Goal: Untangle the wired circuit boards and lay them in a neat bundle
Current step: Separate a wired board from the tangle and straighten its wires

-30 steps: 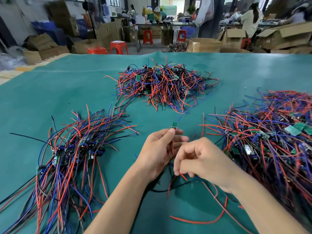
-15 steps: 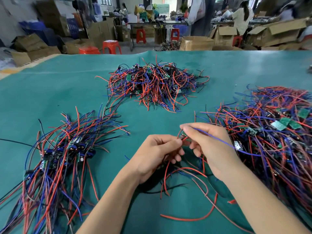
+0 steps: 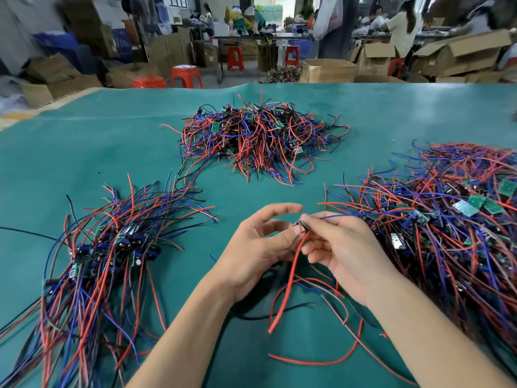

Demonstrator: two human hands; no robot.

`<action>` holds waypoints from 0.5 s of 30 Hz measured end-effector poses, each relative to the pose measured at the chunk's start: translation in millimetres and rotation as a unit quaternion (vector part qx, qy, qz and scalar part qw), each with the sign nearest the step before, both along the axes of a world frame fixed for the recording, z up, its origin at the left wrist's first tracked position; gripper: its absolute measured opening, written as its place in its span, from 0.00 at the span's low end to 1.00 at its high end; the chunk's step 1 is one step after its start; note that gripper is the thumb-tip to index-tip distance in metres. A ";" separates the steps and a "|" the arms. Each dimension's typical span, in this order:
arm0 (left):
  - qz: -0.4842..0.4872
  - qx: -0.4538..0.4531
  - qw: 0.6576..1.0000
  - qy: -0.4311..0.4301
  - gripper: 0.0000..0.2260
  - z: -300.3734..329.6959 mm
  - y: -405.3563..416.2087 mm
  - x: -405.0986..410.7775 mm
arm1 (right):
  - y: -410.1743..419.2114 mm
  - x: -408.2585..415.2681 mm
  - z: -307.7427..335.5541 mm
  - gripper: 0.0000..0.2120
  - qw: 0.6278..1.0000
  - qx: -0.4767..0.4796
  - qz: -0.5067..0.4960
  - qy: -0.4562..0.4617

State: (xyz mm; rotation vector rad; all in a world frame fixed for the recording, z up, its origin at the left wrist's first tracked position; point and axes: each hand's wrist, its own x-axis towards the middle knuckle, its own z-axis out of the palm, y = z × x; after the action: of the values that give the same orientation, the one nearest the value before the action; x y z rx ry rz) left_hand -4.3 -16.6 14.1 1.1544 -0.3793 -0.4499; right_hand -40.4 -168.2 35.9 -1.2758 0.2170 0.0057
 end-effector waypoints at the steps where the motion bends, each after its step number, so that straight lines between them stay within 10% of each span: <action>1: -0.003 0.000 1.000 -0.004 0.16 -0.2 0.0 -0.3 | 1.0 -0.2 -1.5 0.03 1.000 -0.004 -0.001 0.002; 8: 0.044 -0.006 0.999 0.026 0.06 -0.7 -0.6 0.2 | 4.2 -1.0 1.3 0.06 0.999 0.048 -0.020 -0.012; 15: 0.068 -0.004 0.996 0.055 0.07 -1.6 0.5 2.4 | 4.1 0.2 -9.4 0.38 0.984 -0.116 -0.087 -0.099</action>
State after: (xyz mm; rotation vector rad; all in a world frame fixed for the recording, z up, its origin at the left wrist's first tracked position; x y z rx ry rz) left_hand -1.9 -16.2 12.6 1.1352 -0.2058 -0.3912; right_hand -40.2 -164.1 26.5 -1.4747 0.1602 -0.3035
